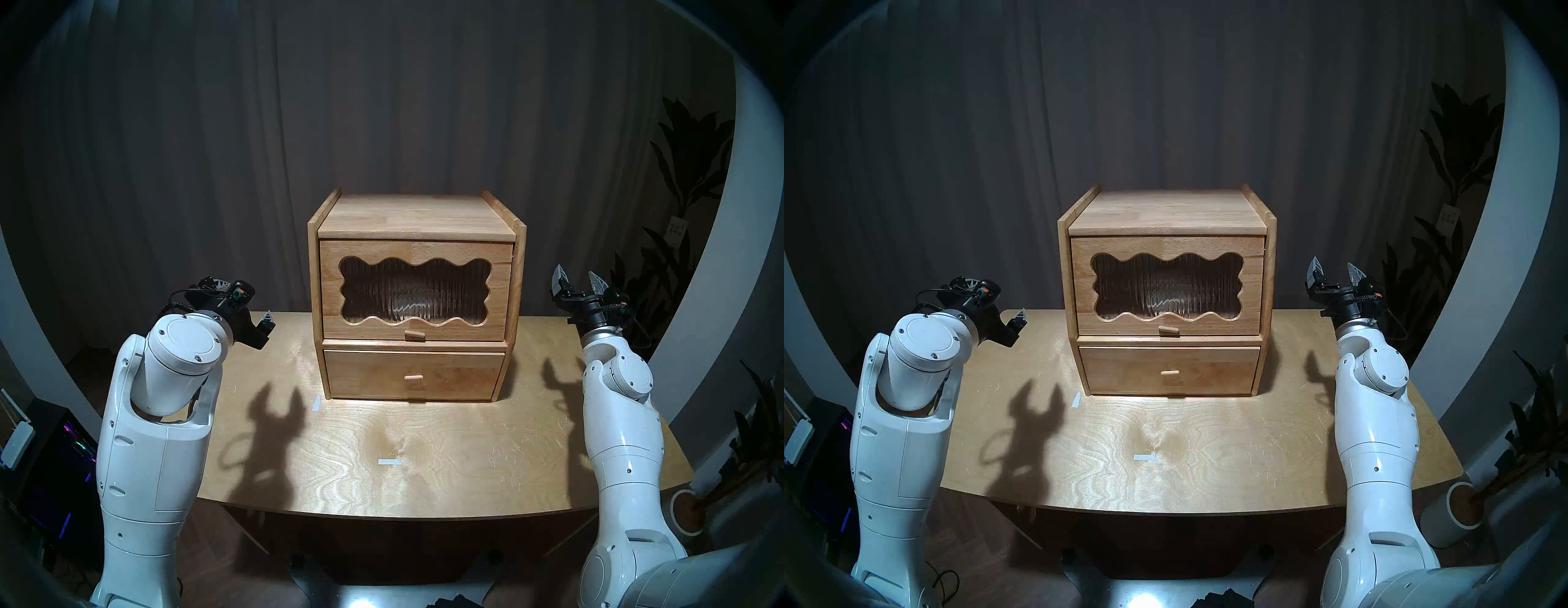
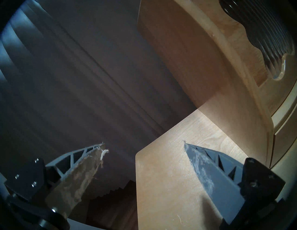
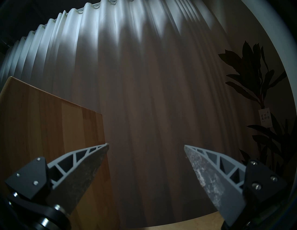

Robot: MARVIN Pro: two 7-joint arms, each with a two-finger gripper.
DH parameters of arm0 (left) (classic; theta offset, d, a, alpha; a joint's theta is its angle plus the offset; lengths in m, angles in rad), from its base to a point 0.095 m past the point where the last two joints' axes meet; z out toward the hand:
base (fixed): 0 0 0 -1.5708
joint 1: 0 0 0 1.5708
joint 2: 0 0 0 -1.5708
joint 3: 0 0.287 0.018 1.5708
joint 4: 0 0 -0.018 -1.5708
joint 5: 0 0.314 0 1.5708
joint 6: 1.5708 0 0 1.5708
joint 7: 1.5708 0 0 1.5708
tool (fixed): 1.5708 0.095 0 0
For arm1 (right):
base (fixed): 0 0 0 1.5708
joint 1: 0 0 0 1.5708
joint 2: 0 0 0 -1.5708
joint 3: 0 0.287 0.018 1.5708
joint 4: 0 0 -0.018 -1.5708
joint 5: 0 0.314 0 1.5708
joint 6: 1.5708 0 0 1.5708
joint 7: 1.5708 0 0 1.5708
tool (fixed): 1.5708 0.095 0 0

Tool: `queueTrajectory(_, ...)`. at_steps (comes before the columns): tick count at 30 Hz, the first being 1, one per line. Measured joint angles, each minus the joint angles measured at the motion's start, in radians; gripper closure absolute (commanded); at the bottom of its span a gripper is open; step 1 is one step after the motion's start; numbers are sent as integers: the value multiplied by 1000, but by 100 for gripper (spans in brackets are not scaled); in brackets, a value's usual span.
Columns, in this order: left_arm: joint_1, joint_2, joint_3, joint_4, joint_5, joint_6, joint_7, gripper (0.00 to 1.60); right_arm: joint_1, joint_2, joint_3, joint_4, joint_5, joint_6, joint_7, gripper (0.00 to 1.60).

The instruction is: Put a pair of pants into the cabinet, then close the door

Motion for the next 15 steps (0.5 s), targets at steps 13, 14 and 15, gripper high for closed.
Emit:
queueTrajectory(13, 28, -62, -61, -20, -209, -207, -18, 0, 5, 3, -5, -6, 4, -7, -3, 0)
queueTrajectory(14, 33, -67, -67, -21, -227, -226, -21, 0, 5, 4, -5, -7, 4, -9, -4, 0)
queueTrajectory(15, 33, -67, -67, -21, -227, -226, -21, 0, 5, 4, -5, -7, 4, -9, -4, 0)
